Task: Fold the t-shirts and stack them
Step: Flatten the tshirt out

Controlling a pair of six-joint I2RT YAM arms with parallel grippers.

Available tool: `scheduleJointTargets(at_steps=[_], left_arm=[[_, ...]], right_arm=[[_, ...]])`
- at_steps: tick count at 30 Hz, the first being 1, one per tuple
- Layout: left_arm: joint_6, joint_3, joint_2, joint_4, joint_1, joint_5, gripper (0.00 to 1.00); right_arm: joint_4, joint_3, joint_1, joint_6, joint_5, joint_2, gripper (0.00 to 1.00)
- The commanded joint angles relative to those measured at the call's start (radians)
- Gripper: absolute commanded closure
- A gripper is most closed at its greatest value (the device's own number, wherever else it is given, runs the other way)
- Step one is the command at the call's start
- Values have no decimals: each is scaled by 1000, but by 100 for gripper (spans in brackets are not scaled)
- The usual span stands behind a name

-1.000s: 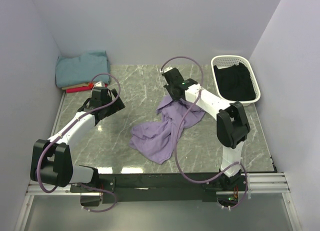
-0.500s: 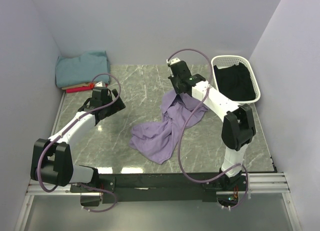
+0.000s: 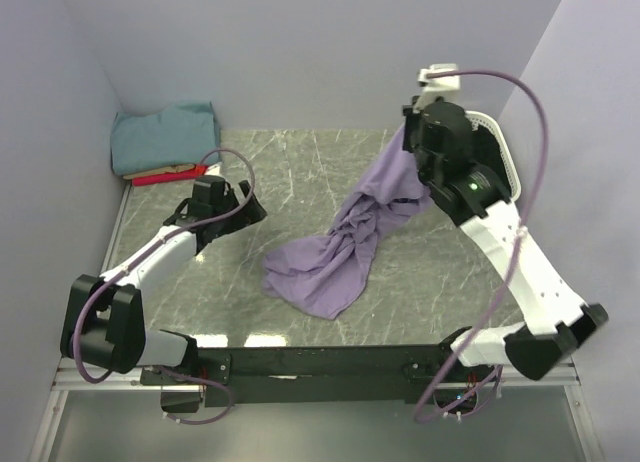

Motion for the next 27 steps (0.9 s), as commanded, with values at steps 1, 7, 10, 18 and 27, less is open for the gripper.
scheduleJointTargets(at_steps=[1,7,10,18,27], left_arm=[[22,10,47,66,-46,66,0],[17,53,154,104,-165,109,1],[10,76,222,123,-231,106,1],[-17,160,329,83,-277,82,3],[22,143,273,63,-279,100,99]], right_arm=[[39,-25,-9,1,108,-40,100],[47,-101,-16,5,108,-85,100],[49,-122,-18,4,104,-99,100],[50,-145,-16,-19,88,-132,100],[61,-164,-19,-21,96,-142,100]])
